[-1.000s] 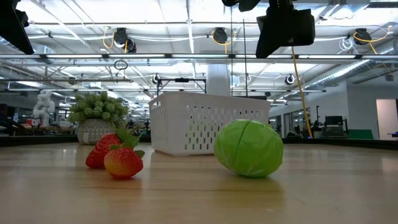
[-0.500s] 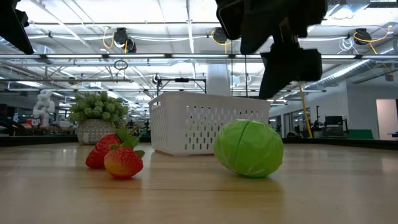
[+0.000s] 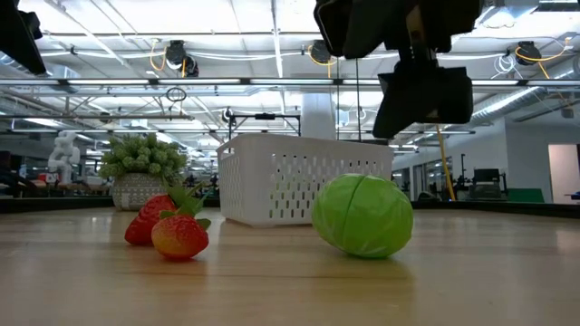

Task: Pick and placing Produce into tupperware
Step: Put the cabbage into the white bin

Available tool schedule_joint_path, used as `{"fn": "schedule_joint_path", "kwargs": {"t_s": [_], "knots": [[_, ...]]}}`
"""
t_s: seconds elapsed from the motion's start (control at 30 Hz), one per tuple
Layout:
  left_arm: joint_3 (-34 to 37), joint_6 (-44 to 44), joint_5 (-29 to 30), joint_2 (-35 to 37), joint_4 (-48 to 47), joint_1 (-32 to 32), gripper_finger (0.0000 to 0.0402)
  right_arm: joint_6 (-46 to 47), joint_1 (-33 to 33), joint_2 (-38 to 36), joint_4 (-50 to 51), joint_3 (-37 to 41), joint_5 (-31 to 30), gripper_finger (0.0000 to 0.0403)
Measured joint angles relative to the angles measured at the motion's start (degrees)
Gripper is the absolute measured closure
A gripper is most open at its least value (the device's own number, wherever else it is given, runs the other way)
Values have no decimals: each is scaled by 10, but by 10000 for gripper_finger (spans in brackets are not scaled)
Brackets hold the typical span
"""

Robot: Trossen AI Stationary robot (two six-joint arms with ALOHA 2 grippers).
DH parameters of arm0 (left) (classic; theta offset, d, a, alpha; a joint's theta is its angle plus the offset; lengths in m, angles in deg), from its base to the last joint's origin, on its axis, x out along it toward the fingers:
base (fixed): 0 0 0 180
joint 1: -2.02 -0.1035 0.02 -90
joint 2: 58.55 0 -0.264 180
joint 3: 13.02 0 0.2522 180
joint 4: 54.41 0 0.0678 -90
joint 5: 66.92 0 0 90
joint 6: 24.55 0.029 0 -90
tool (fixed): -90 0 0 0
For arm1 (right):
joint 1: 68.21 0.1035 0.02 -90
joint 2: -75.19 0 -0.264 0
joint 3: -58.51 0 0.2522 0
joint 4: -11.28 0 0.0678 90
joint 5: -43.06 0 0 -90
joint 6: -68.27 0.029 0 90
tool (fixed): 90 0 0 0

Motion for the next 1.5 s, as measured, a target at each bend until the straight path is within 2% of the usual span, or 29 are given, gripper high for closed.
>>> {"fn": "schedule_joint_path", "kwargs": {"t_s": [0.3,0.5,0.7,0.87,1.03,1.23,1.5], "knots": [[0,71,-19,-8,99,0,275,-1,11,4,-8,0,-20,161],[0,82,-19,-9,100,0,275,-15,12,5,4,-2,-20,165],[0,82,-19,-9,95,0,275,-35,5,3,30,-44,-16,194],[0,85,-19,-9,92,0,275,-36,8,3,15,-83,-18,210],[0,87,-19,-9,92,0,274,-7,24,21,-33,-85,-19,218],[0,87,-19,-9,92,0,275,15,37,71,-31,-91,34,223],[0,73,-19,-9,92,2,275,28,21,69,-12,-99,73,223]]}}
